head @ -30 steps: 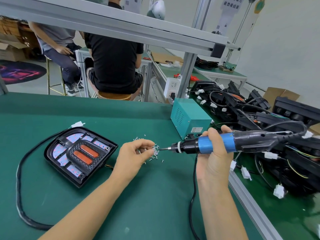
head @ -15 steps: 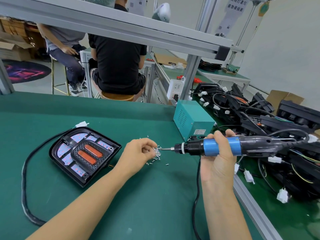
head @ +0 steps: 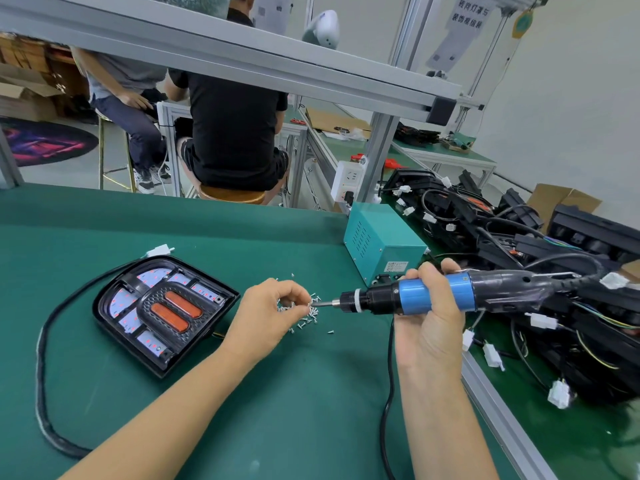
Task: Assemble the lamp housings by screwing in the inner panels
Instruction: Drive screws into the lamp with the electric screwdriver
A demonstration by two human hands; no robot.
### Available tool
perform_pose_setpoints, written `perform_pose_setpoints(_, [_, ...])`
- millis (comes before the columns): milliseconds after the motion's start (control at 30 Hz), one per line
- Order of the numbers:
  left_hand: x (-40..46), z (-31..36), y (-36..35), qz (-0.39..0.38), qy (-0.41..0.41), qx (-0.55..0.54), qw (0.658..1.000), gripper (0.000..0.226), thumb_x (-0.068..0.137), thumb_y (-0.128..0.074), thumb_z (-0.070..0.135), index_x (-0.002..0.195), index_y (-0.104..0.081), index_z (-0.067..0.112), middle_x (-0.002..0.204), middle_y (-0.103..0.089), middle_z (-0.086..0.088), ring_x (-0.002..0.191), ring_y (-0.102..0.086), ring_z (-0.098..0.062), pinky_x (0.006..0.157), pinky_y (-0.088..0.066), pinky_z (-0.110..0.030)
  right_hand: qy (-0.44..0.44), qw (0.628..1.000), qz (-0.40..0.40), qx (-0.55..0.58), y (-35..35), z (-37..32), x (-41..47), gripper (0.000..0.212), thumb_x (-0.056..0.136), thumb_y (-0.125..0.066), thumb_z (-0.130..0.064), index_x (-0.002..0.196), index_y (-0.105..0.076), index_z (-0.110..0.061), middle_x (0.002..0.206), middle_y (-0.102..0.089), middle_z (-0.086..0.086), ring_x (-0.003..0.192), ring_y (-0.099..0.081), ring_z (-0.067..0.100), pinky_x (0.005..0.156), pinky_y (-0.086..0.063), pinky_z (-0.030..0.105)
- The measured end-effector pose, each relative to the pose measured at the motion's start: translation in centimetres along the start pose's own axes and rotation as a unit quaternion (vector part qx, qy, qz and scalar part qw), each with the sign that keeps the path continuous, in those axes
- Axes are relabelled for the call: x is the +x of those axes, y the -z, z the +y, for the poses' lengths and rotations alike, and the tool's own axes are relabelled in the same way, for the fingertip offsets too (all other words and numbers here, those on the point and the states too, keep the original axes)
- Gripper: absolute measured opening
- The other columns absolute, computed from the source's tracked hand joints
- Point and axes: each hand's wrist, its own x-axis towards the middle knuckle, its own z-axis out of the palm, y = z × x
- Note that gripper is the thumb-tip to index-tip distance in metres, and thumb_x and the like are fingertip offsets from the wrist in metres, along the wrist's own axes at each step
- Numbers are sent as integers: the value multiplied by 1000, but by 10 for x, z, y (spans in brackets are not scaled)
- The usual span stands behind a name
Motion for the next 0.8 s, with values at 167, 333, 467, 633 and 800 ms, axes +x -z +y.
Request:
perform_pose_setpoints(167, [-6, -13, -1, -76, -32, 253, 964, 13, 91, -61, 21, 95, -71, 27, 92, -64, 10, 99, -50, -14, 87, -33, -24, 2, 1000, -5, -13, -4, 3, -6, 31, 87, -61, 2, 102, -51, -23, 72, -57, -6, 65, -58, 10, 73, -50, 28])
perform_pose_setpoints(333, [-13, -15, -1, -107, -58, 352, 928, 24, 98, -45, 34, 109, -67, 33, 110, -57, 15, 107, -46, -9, 84, -30, -23, 4, 1000, -19, -9, -17, 5, -13, 32, 87, -59, 4, 103, -52, -22, 78, -52, 1, 66, -57, 12, 73, -50, 28])
perform_pose_setpoints(467, [-19, -5, 13, -85, -60, 334, 937, 29, 101, -40, 30, 116, -65, 28, 115, -54, 14, 109, -47, -9, 90, -37, -23, 24, 999, -22, -1, -31, 1, -19, 32, 82, -62, 1, 101, -53, -23, 69, -57, -4, 66, -58, 11, 69, -52, 25])
perform_pose_setpoints(633, [-43, 20, 59, 31, -101, 254, 961, 13, 91, -60, 20, 90, -72, 24, 93, -61, 13, 82, -57, -6, 70, -47, -31, 39, 998, -50, 26, -45, -8, -27, 30, 85, -61, -1, 102, -53, -25, 69, -59, -6, 67, -57, 10, 68, -51, 22])
perform_pose_setpoints(800, [-50, 6, 125, 195, -6, 174, 965, 12, 86, -65, 13, 88, -70, 24, 89, -64, 13, 84, -52, -11, 76, -37, -28, 10, 996, -78, 34, -58, -1, -36, 32, 82, -62, -3, 104, -54, -24, 68, -58, -7, 62, -58, 9, 65, -51, 21])
